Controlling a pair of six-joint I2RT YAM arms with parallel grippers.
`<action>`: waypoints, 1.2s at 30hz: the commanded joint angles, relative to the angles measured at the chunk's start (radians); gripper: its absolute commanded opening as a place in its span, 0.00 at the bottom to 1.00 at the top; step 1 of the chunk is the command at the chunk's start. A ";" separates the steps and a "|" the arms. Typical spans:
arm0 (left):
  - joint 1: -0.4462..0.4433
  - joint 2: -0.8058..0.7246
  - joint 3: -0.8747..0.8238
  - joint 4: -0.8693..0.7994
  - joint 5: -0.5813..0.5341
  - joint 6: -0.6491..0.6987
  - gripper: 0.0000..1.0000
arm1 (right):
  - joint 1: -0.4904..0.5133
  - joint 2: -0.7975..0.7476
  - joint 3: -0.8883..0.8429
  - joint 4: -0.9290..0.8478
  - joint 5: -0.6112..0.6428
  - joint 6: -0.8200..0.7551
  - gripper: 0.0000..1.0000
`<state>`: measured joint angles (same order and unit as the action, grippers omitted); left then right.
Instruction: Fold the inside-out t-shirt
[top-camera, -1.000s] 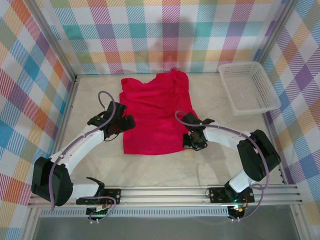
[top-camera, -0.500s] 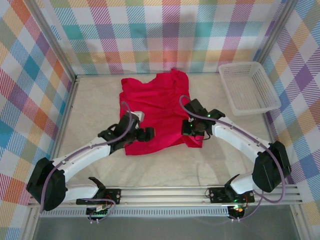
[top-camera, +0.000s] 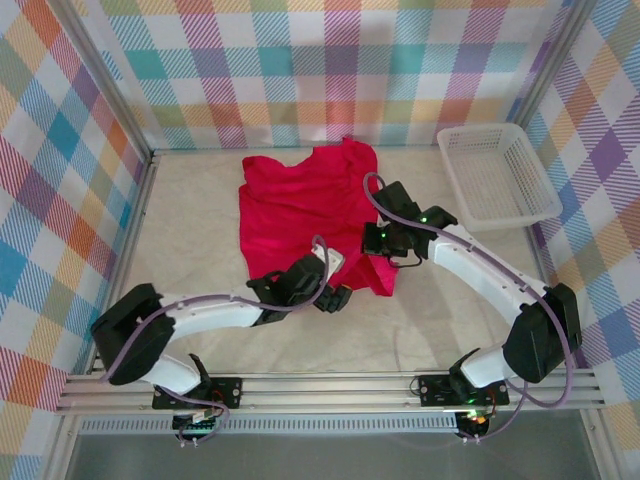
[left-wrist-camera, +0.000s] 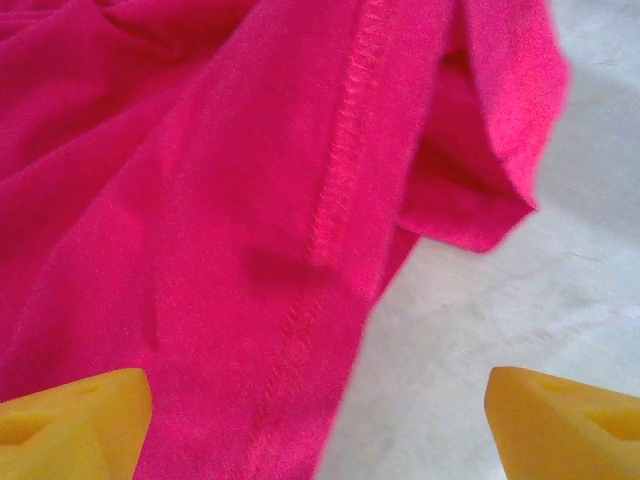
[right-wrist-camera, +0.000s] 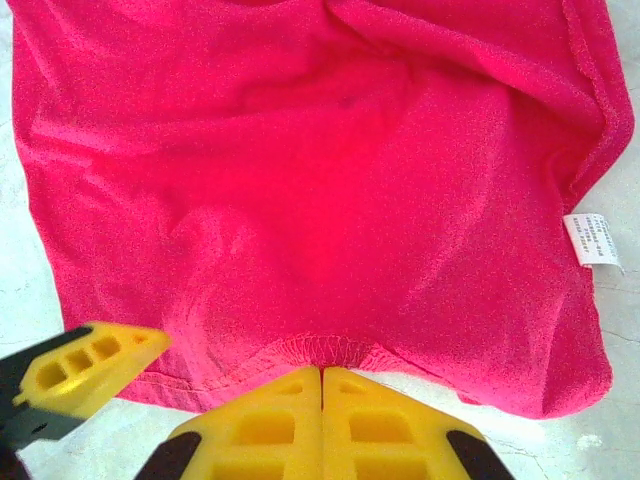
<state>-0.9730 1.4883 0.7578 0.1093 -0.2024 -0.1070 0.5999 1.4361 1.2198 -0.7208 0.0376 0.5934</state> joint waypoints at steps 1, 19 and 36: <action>-0.006 0.068 0.058 0.046 -0.199 0.020 0.84 | -0.016 -0.021 0.021 -0.012 -0.018 -0.010 0.00; 0.199 -0.068 0.038 -0.238 -0.329 -0.142 0.39 | -0.122 -0.076 -0.006 0.000 -0.027 -0.023 0.00; 0.121 0.022 0.435 -0.641 0.032 -0.402 0.00 | -0.329 -0.056 0.029 -0.031 -0.099 -0.111 0.00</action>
<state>-0.7979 1.4940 1.1473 -0.4961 -0.3405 -0.4232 0.2970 1.3895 1.2182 -0.7155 -0.0357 0.5285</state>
